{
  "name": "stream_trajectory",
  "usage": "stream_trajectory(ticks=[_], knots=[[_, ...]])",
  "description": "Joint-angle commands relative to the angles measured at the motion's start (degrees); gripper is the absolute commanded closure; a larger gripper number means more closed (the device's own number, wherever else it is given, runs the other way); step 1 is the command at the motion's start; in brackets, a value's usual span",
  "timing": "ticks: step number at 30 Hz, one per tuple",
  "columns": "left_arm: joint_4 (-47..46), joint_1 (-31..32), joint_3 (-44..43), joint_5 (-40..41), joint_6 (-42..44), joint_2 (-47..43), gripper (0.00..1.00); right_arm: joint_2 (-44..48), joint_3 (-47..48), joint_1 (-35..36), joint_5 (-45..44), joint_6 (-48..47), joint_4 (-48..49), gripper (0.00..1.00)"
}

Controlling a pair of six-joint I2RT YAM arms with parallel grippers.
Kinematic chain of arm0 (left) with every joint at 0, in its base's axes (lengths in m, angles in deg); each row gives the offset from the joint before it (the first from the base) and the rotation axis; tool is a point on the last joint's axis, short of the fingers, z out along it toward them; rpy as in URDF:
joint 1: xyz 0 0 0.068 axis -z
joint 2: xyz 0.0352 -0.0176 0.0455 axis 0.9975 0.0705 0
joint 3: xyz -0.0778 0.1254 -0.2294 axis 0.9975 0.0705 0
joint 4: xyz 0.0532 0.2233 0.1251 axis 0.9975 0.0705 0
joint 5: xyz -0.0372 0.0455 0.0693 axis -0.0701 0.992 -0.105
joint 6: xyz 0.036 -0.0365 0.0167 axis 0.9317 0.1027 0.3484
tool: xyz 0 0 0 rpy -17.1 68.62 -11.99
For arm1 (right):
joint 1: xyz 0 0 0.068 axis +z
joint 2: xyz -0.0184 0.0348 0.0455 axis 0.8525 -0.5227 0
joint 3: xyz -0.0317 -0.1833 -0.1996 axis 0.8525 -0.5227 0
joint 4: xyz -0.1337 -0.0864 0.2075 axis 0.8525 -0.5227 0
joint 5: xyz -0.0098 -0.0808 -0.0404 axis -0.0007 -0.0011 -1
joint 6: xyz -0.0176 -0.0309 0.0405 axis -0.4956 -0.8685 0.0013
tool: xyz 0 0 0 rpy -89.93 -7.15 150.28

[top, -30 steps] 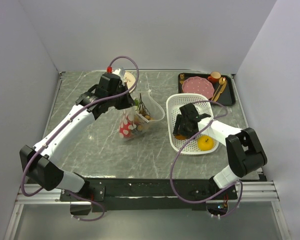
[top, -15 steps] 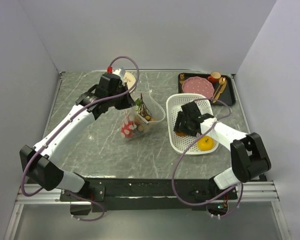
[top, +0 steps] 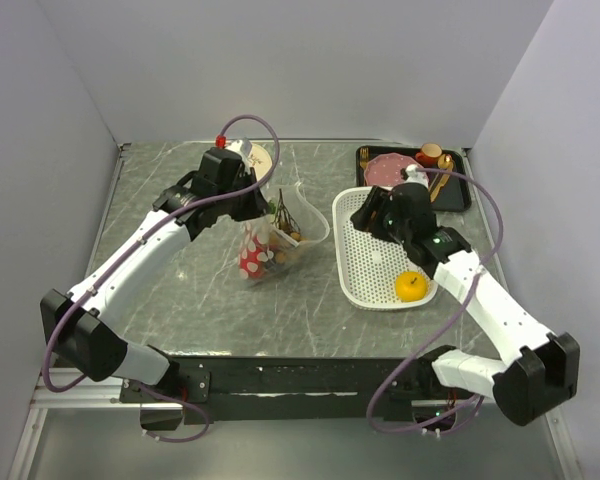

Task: Place the food in the zip-top bag and seal the zipper
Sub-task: Pick up the fake fruit from the bin.

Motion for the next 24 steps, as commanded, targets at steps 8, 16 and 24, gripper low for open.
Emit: stream_trajectory(ticks=[8,16,24], knots=[[-4.0,0.02,0.57,-3.19,0.73,-0.59,0.99,-4.17,8.65,3.25,15.38,-1.17,7.38,0.56],[-4.26,0.11,1.19,-2.84,0.47,-1.03,0.99,-11.73,13.05,10.02,16.44,-1.78,7.21,0.54],[-4.0,0.02,0.49,-3.72,0.73,-0.15,0.99,-18.76,15.77,11.08,19.26,-5.39,2.65,0.42]])
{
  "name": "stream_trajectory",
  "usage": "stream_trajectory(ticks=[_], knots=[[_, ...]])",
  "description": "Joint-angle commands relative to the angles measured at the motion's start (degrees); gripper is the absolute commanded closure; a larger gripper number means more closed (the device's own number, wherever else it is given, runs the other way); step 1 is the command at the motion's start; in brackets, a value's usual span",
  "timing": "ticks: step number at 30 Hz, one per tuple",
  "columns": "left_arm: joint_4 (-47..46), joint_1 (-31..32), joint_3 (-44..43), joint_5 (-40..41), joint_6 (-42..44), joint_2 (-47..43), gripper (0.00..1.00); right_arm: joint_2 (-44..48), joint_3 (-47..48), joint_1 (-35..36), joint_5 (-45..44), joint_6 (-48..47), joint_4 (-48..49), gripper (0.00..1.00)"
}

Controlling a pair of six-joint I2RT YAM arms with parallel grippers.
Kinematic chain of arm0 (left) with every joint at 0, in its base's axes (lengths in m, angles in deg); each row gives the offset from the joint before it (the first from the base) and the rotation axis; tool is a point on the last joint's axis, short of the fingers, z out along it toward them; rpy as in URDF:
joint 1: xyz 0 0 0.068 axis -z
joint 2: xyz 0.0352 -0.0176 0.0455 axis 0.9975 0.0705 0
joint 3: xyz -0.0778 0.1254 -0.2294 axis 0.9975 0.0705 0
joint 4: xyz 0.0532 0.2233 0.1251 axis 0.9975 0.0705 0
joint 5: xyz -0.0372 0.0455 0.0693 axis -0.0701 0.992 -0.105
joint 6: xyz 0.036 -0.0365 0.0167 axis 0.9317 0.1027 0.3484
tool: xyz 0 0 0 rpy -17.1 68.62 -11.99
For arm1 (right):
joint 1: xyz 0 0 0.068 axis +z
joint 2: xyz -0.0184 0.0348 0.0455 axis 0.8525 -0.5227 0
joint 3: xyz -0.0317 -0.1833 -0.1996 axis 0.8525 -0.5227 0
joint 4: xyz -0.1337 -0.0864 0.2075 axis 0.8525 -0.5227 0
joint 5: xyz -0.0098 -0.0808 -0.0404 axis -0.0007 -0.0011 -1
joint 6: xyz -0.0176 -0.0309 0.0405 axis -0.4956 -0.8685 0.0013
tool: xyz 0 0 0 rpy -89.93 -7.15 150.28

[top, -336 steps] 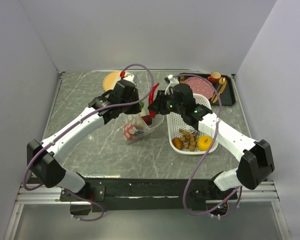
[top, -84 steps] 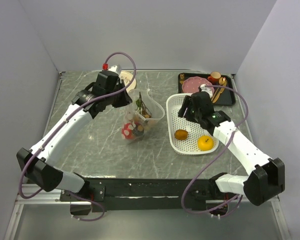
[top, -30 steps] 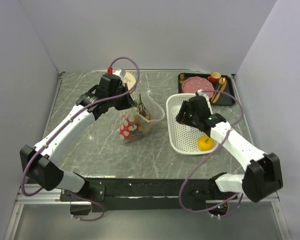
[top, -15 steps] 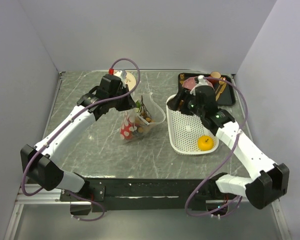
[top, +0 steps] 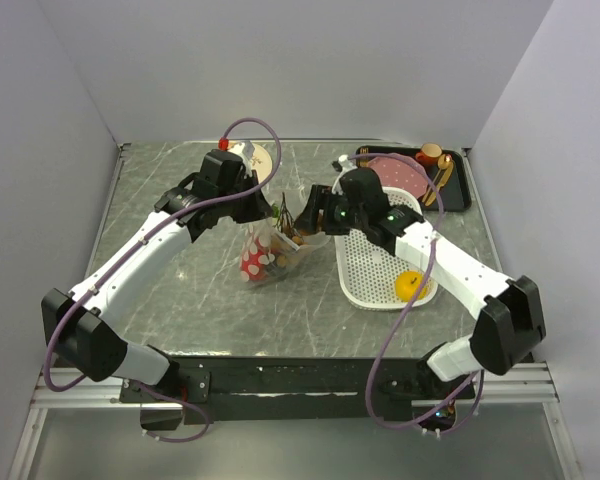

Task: Place the food in the zip-top bag and seal the zipper
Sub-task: Pick up the fake fruit from the bin, then place the fake fruit in the zipper food storage bag.

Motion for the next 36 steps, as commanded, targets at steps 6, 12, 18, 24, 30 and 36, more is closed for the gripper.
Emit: stream_trajectory(ticks=[6,12,18,24,30,36], knots=[[-2.69,0.11,-1.16,-1.18,0.45,-0.15,0.99,-1.21,3.1,0.61,-1.95,-5.11,-3.88,0.18],[-2.77,0.11,-0.89,-1.27,0.54,0.2,0.99,6.17,0.38,0.43,-10.83,-6.26,-4.77,0.05],[-2.76,0.11,-0.99,3.55,-0.6,-1.55,0.99,11.63,-2.7,-1.23,-19.79,-2.92,-8.1,0.02],[-3.04,-0.15,0.08,3.13,-0.08,-3.32,0.99,13.66,-10.16,-11.16,-29.11,2.97,-16.53,0.0],[-5.32,-0.15,1.48,-1.0,-0.08,-1.39,0.99,15.94,-15.44,-12.75,-32.72,5.51,-22.25,0.0],[-4.53,-0.15,0.34,-1.01,0.8,-0.5,0.99,17.88,-18.26,-12.75,-39.3,12.72,-27.35,0.0]])
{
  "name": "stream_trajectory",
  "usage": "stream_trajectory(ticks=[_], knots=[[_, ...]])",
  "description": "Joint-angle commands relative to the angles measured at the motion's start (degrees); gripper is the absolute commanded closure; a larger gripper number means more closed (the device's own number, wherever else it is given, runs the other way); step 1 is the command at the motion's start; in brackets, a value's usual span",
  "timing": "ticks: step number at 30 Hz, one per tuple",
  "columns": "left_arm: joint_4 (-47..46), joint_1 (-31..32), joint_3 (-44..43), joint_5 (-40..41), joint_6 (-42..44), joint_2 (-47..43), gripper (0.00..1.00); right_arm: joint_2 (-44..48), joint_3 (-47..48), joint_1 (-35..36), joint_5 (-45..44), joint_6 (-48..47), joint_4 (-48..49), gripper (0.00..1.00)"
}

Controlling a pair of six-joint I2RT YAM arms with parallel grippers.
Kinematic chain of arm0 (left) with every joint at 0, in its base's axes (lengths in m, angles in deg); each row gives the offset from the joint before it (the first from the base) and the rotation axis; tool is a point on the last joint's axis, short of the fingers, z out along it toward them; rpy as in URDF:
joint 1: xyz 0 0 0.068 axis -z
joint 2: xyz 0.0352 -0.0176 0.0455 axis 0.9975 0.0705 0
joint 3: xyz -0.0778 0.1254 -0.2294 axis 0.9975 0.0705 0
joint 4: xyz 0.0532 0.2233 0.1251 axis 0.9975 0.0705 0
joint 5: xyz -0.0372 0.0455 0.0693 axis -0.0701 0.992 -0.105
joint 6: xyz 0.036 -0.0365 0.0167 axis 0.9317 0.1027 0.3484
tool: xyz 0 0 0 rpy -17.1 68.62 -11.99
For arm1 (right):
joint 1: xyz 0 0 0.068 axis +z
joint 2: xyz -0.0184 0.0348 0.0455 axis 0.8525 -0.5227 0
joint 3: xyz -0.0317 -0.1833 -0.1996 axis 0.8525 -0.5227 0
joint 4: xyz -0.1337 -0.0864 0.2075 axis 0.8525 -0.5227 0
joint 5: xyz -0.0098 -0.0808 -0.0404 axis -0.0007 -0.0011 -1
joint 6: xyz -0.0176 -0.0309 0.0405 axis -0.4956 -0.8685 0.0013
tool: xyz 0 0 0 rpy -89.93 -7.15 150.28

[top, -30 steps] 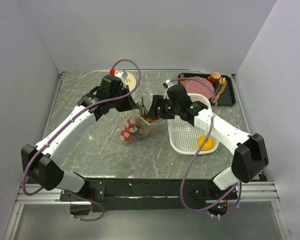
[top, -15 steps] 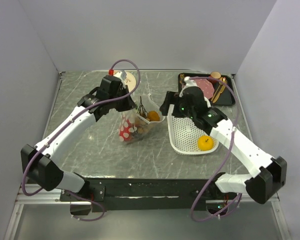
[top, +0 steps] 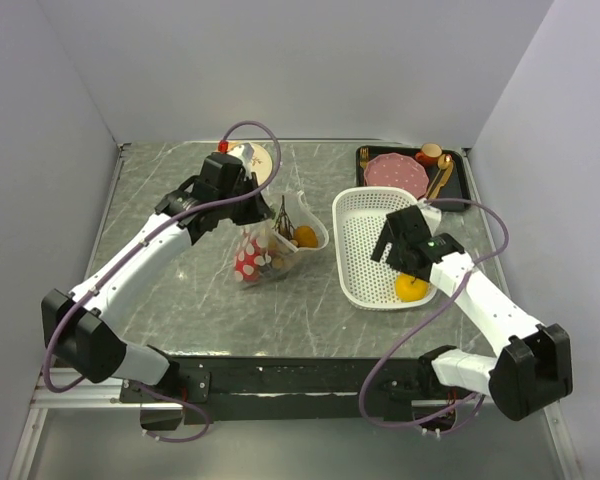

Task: Place the food in the zip-top bag and seal the zipper
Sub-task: Place the fake fruit in the zipper food storage bag, then pick up the fake fruit from the bin.

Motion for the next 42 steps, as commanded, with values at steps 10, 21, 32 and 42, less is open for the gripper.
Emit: stream_trajectory(ticks=[10,21,32,42], knots=[[-3.44,-0.11,-1.28,-1.77,0.91,0.35,0.99,1.18,-3.1,0.21,-10.92,12.41,-8.78,0.0],[-2.91,-0.11,-2.15,-1.42,1.18,0.7,0.99,-4.71,-6.8,0.21,-10.57,13.03,-1.31,0.0],[-2.38,-0.11,-1.37,-0.72,0.83,0.0,0.99,-12.71,-2.41,0.12,-8.2,7.93,5.81,0.01],[-2.03,-0.11,-1.81,-0.28,1.09,0.0,0.99,-13.07,-1.61,-0.93,-7.67,5.91,8.98,0.01]])
